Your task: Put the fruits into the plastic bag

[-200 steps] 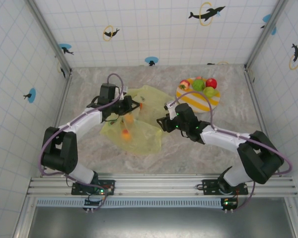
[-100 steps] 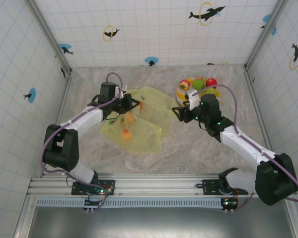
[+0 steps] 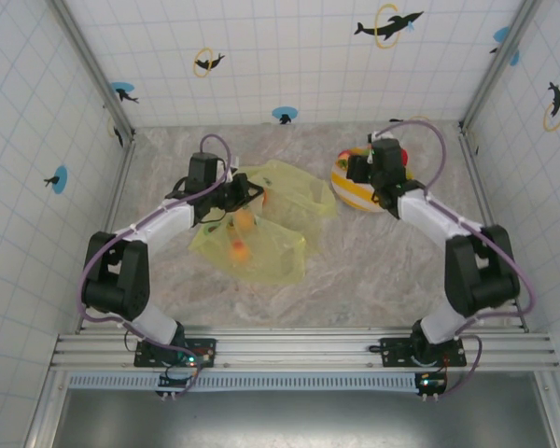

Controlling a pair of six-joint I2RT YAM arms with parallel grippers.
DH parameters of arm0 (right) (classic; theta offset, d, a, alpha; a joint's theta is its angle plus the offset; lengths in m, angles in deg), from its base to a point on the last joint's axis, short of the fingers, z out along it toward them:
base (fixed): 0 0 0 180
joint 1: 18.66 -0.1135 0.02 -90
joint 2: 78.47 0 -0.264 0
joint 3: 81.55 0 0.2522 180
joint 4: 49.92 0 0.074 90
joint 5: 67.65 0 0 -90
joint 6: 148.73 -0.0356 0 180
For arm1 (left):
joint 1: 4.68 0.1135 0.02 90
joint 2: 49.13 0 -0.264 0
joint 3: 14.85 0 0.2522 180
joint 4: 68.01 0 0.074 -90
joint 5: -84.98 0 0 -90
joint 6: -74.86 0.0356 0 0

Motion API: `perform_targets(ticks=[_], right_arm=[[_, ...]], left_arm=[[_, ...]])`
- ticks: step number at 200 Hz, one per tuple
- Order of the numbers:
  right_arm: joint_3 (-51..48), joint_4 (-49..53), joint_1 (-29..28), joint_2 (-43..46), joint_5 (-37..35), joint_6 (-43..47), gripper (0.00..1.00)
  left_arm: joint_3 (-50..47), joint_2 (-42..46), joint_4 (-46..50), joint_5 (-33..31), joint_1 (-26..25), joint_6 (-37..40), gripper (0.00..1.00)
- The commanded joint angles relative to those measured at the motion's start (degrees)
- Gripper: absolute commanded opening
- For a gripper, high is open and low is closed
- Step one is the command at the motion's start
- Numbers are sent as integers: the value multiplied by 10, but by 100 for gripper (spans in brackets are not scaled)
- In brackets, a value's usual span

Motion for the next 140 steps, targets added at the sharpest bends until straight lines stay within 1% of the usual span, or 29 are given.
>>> perform_targets(ticks=[1, 26, 67, 108, 133, 140], right_arm=[[82, 43, -4, -67, -26, -41, 82], [165, 65, -7, -149, -27, -72, 81], [285, 100, -10, -264, -41, -97, 81], [372, 142, -9, -340, -72, -105, 81], [412, 164, -9, -366, -90, -107, 81], [422, 168, -8, -385, -90, -108, 81]], left_arm=[[-6, -3, -8, 13, 7, 2, 0], [-9, -2, -12, 15, 10, -1, 0], [-9, 2, -12, 18, 14, 0, 0], [-9, 6, -14, 22, 16, -2, 0], [-9, 7, -16, 26, 17, -3, 0], [-9, 7, -16, 27, 17, -3, 0]])
